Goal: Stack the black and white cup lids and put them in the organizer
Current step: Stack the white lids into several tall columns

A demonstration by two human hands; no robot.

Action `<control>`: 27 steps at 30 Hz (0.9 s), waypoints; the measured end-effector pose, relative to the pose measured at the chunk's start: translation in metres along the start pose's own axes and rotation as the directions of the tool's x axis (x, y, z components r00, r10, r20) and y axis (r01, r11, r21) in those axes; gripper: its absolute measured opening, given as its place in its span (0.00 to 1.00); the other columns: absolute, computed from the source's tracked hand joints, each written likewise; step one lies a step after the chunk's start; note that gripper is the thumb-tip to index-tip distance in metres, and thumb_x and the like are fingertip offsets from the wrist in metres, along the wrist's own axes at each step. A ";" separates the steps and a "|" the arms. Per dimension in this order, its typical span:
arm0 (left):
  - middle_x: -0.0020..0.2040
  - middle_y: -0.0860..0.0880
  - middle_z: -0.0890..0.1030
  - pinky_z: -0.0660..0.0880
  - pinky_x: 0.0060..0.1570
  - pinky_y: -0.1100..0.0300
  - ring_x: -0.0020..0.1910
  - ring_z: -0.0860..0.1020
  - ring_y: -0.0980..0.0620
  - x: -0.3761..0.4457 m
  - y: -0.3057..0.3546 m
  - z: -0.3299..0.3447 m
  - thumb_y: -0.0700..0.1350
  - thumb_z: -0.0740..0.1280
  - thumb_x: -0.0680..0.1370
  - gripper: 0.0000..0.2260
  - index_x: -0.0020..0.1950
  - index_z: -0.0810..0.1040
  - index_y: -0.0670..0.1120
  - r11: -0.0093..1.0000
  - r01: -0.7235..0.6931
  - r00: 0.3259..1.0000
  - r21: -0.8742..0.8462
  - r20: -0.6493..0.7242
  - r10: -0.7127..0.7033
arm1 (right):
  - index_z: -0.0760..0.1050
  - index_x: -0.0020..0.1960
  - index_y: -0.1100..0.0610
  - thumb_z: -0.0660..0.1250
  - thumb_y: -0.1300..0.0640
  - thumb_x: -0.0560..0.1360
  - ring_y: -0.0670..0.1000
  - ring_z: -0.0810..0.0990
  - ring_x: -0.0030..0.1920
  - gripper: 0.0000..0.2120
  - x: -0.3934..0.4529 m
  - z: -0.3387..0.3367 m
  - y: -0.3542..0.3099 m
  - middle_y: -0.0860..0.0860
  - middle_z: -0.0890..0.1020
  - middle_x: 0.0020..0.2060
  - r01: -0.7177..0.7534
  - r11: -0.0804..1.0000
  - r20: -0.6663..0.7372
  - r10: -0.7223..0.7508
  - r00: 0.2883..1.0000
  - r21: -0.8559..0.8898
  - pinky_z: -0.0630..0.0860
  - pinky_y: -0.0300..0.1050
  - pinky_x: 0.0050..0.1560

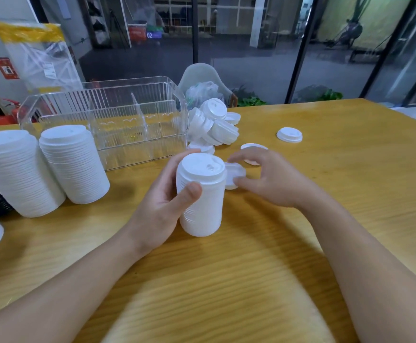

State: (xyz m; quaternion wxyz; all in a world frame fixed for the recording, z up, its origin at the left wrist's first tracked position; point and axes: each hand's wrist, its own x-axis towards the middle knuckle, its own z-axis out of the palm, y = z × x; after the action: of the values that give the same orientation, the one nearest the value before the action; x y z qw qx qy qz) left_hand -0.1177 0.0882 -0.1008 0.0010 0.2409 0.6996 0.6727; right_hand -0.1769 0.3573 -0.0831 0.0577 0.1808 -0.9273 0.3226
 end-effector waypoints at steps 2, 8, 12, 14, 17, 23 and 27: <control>0.69 0.58 0.81 0.76 0.62 0.63 0.69 0.79 0.57 0.000 -0.003 0.001 0.68 0.71 0.80 0.32 0.79 0.71 0.54 1.000 0.013 1.000 -0.008 0.002 -0.013 | 0.81 0.66 0.43 0.79 0.42 0.75 0.41 0.77 0.67 0.21 -0.001 0.009 0.000 0.37 0.81 0.64 -0.034 0.999 0.011 0.034 0.999 -0.040 0.75 0.47 0.71; 0.71 0.55 0.80 0.76 0.62 0.61 0.68 0.79 0.56 0.000 -0.009 -0.001 0.61 0.65 0.81 0.26 0.79 0.68 0.56 0.997 0.047 0.999 -0.057 -0.009 -0.048 | 0.80 0.69 0.46 0.79 0.46 0.76 0.45 0.78 0.63 0.22 0.003 0.019 -0.001 0.41 0.82 0.63 -0.062 0.987 0.012 0.065 0.998 -0.148 0.74 0.45 0.65; 0.71 0.56 0.79 0.76 0.63 0.62 0.68 0.79 0.57 0.001 -0.009 -0.001 0.62 0.65 0.81 0.27 0.79 0.67 0.57 0.998 0.046 0.999 -0.032 -0.008 -0.046 | 0.83 0.61 0.44 0.74 0.50 0.82 0.42 0.80 0.54 0.09 0.002 0.015 0.002 0.39 0.84 0.54 -0.034 0.998 0.044 0.036 0.998 -0.049 0.73 0.37 0.51; 0.71 0.57 0.80 0.76 0.63 0.63 0.68 0.79 0.58 0.001 -0.009 -0.002 0.62 0.65 0.82 0.28 0.80 0.66 0.56 0.999 0.037 0.999 -0.014 -0.027 -0.037 | 0.83 0.62 0.42 0.72 0.46 0.83 0.42 0.80 0.55 0.09 0.000 0.011 0.001 0.39 0.85 0.53 -0.003 1.000 0.109 0.004 0.994 -0.008 0.73 0.38 0.49; 0.69 0.58 0.81 0.75 0.62 0.66 0.67 0.80 0.60 0.002 -0.008 -0.003 0.61 0.66 0.83 0.27 0.79 0.67 0.53 1.000 0.026 0.996 -0.012 -0.083 -0.027 | 0.82 0.68 0.41 0.65 0.45 0.87 0.44 0.82 0.58 0.12 -0.001 0.011 0.000 0.39 0.85 0.55 0.036 0.999 0.145 -0.037 0.989 0.012 0.78 0.44 0.58; 0.66 0.61 0.82 0.75 0.62 0.67 0.66 0.80 0.62 0.003 -0.011 -0.003 0.55 0.64 0.84 0.24 0.79 0.66 0.52 1.000 0.022 0.989 0.002 -0.145 -0.021 | 0.87 0.53 0.47 0.75 0.51 0.82 0.38 0.81 0.63 0.02 0.005 0.025 -0.005 0.37 0.86 0.60 -0.001 0.996 -0.047 0.005 0.999 0.088 0.72 0.33 0.66; 0.67 0.61 0.81 0.74 0.63 0.68 0.67 0.79 0.63 0.004 -0.011 -0.004 0.56 0.64 0.84 0.24 0.79 0.66 0.53 1.000 0.029 0.988 -0.006 -0.152 -0.030 | 0.85 0.44 0.50 0.81 0.56 0.76 0.40 0.83 0.56 0.06 0.005 0.034 -0.008 0.38 0.88 0.52 -0.009 0.986 -0.089 0.025 0.996 0.169 0.76 0.40 0.62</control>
State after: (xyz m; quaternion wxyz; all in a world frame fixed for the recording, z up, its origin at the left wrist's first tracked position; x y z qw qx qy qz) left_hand -0.1263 0.0861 -0.1098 -0.0418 0.1787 0.6999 0.6903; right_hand -0.1787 0.3292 -0.1038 0.0817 0.1621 -0.8947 0.4082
